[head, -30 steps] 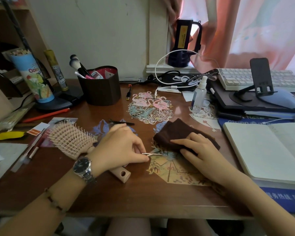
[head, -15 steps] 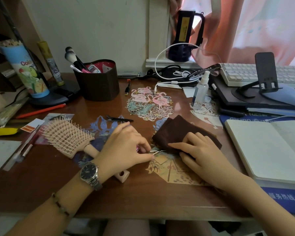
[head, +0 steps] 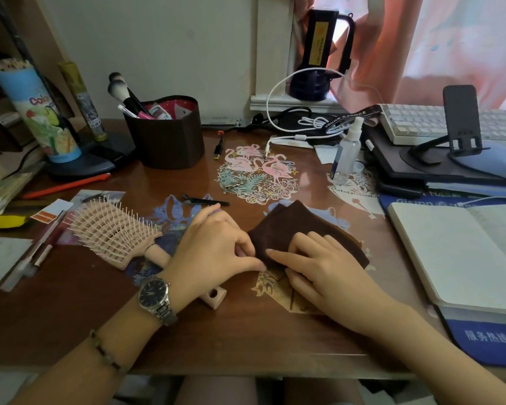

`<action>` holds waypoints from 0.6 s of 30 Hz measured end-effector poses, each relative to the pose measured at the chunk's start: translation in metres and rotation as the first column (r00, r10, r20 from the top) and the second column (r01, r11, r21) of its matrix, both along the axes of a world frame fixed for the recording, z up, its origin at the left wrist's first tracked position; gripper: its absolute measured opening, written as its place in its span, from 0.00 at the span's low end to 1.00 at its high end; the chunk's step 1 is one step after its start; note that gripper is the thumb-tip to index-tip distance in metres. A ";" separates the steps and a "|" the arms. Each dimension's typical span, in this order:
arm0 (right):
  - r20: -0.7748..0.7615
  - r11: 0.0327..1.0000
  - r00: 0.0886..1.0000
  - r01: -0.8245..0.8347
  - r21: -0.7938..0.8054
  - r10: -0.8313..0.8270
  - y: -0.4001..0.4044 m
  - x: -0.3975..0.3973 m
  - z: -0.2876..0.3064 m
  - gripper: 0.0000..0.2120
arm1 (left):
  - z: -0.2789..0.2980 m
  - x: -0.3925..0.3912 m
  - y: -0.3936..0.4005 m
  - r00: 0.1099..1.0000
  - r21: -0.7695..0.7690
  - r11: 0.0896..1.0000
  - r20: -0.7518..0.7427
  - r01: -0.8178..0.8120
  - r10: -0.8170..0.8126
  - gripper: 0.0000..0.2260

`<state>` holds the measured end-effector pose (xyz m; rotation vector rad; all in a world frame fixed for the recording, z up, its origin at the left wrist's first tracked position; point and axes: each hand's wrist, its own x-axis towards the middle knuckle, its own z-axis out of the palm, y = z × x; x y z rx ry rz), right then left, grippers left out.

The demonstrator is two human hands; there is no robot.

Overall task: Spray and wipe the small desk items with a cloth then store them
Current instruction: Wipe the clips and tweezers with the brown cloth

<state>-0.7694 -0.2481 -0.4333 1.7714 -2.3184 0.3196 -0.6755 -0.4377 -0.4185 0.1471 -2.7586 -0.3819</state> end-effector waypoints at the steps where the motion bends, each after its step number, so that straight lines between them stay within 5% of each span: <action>1: -0.022 1.000 1.000 0.004 0.003 -0.003 0.000 0.000 0.000 0.19 | 0.000 0.001 0.000 1.000 -0.001 1.000 -0.001 -0.001 0.001 0.11; 10: -0.211 1.000 0.977 0.028 -0.006 -0.029 0.008 -0.004 0.001 0.20 | -0.002 0.000 0.001 1.000 -0.001 1.000 -0.001 -0.007 0.007 0.09; 18: -0.191 0.997 0.978 0.081 -0.005 -0.081 0.018 -0.021 0.000 0.19 | 0.000 0.001 0.000 1.000 0.027 1.000 0.027 -0.006 0.006 0.08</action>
